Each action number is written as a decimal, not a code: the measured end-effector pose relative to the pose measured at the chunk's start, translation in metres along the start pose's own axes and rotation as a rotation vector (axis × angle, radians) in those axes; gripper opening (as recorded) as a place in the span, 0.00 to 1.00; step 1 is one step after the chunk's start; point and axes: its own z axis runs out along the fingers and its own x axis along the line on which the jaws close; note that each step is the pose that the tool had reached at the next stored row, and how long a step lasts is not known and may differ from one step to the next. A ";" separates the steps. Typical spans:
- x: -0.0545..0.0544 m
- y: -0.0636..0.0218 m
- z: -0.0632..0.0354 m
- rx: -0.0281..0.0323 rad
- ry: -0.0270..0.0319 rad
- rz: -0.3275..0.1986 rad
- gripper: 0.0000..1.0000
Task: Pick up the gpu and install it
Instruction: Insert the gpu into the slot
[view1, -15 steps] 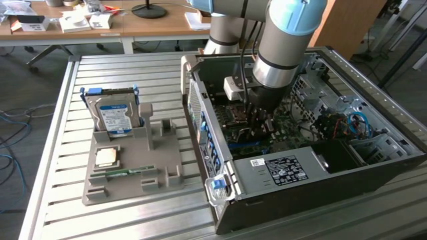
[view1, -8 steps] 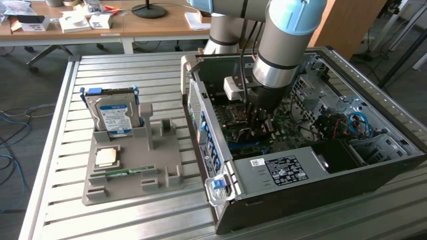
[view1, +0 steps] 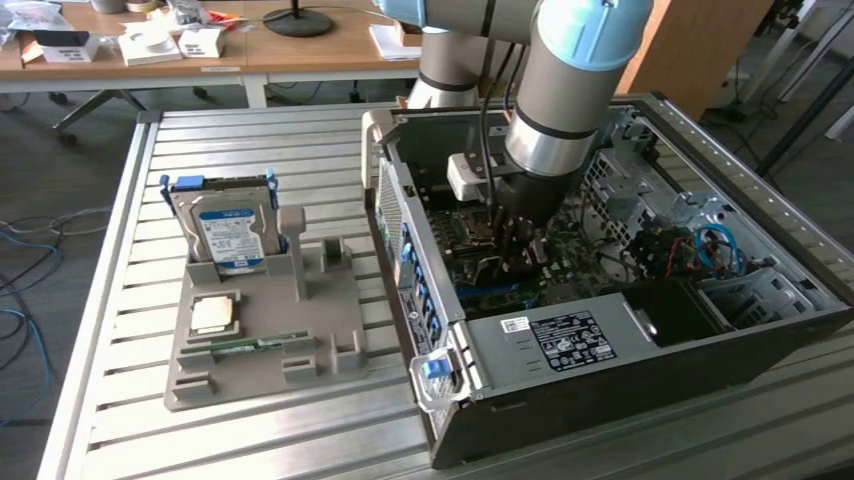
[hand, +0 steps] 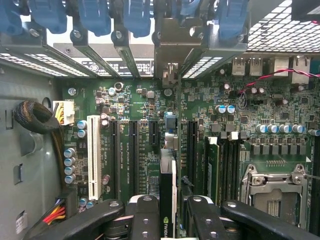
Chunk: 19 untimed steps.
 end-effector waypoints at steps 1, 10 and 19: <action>0.000 0.0000 0.0000 0.0001 -0.0001 0.000 0.26; 0.000 0.0000 0.0006 0.0001 -0.0001 0.000 0.26; -0.002 0.0000 0.0007 0.0000 0.0000 0.000 0.26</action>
